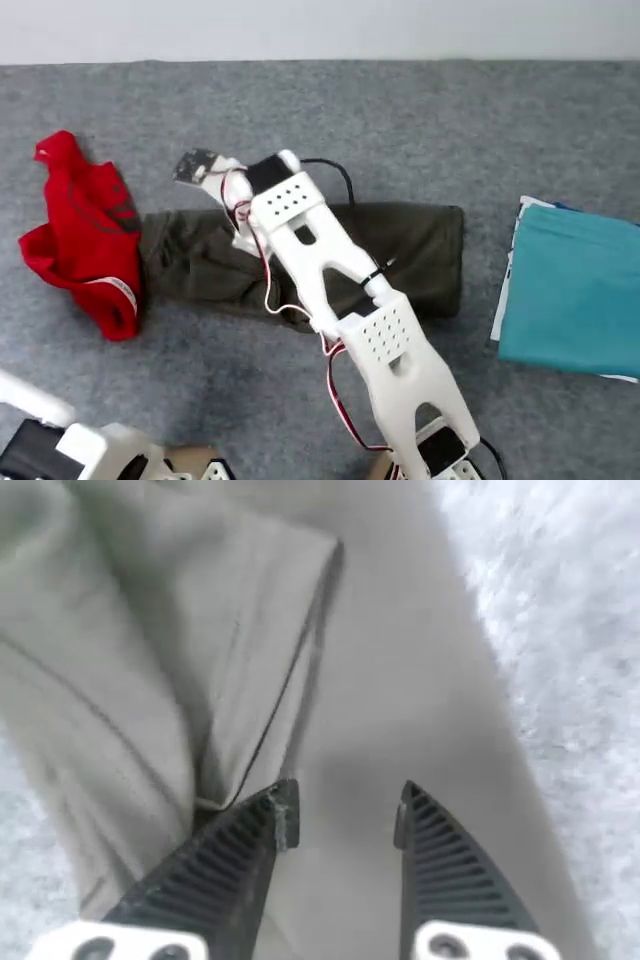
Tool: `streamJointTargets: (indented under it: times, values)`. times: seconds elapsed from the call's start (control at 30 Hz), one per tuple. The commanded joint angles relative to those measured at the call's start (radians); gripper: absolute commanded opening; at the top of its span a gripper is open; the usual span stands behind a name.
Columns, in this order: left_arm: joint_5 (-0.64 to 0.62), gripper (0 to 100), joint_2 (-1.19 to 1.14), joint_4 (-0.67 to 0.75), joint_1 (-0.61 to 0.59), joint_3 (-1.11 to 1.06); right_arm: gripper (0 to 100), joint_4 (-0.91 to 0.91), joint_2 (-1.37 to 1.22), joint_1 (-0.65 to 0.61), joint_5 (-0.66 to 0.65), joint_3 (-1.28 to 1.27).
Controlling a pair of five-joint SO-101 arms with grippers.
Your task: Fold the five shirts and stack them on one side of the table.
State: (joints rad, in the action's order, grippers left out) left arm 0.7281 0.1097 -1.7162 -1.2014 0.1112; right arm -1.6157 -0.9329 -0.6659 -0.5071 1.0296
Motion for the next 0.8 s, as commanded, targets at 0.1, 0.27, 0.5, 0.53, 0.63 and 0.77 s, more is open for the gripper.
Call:
streamJointTargets:
  times: [0.1, 0.27, 0.5, 0.53, 0.63, 0.77]
  values:
    - [0.005, 2, 0.043, -0.003, 0.011, 0.004, 6.3, -0.18, 0.077, -0.116, -0.008, 0.226]
    - [0.002, 2, 0.048, -0.008, 0.034, 0.004, 1.3, -0.177, 0.068, -0.231, -0.005, 0.183]
    - [0.002, 2, 0.049, -0.008, 0.043, 0.004, 0.9, -0.087, -0.038, -0.176, -0.041, 0.084]
    - [0.002, 2, 0.049, -0.008, 0.041, 0.004, 0.9, -0.056, -0.058, -0.139, -0.066, 0.097]
    - [0.002, 2, 0.049, -0.008, 0.043, 0.004, 0.9, 0.018, -0.102, -0.041, -0.104, 0.178]
    - [0.002, 2, 0.048, -0.008, 0.046, 0.004, 0.9, 0.042, -0.14, 0.024, -0.141, 0.278]
